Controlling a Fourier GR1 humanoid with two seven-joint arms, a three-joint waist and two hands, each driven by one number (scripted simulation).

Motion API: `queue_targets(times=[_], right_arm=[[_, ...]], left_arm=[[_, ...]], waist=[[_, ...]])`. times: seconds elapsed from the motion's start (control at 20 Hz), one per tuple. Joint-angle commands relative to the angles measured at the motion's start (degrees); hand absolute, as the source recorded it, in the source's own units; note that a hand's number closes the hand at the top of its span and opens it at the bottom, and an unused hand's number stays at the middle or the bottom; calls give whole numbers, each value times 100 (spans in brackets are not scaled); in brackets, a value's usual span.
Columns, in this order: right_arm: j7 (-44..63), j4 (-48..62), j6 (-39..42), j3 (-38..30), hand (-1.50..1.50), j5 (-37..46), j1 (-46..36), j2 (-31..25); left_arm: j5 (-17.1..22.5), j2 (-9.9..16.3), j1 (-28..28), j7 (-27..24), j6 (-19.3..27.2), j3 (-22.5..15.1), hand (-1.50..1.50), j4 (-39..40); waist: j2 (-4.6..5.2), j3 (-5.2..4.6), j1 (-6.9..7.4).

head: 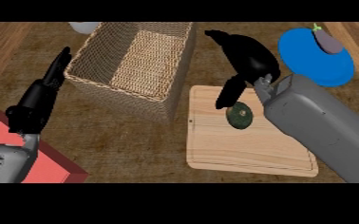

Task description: Pick the squash from the cutting board and place it in the basket

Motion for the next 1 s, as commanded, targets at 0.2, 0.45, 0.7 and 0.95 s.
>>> queue_targets(times=[0.2, 0.45, 0.7, 0.95], right_arm=[[1933, -253, 2556, -442, -150, -1667, -1037, -176], [2082, 43, 2990, -637, -150, -1928, -1035, -426], [1777, -277, 2895, -451, -150, -1631, -354, -447], [1879, -575, 2930, -356, -150, -1338, 54, -396]], left_arm=[[-98, -62, -115, -32, -23, 95, 0, 56], [-196, -185, 193, -278, -108, 91, 0, 43], [-133, -184, 70, -251, -343, 316, 0, 123], [-171, -137, 218, -63, -420, 457, 0, -153]], waist=[[89, 38, 43], [109, 42, 80], [113, 46, 59], [99, 46, 73]])
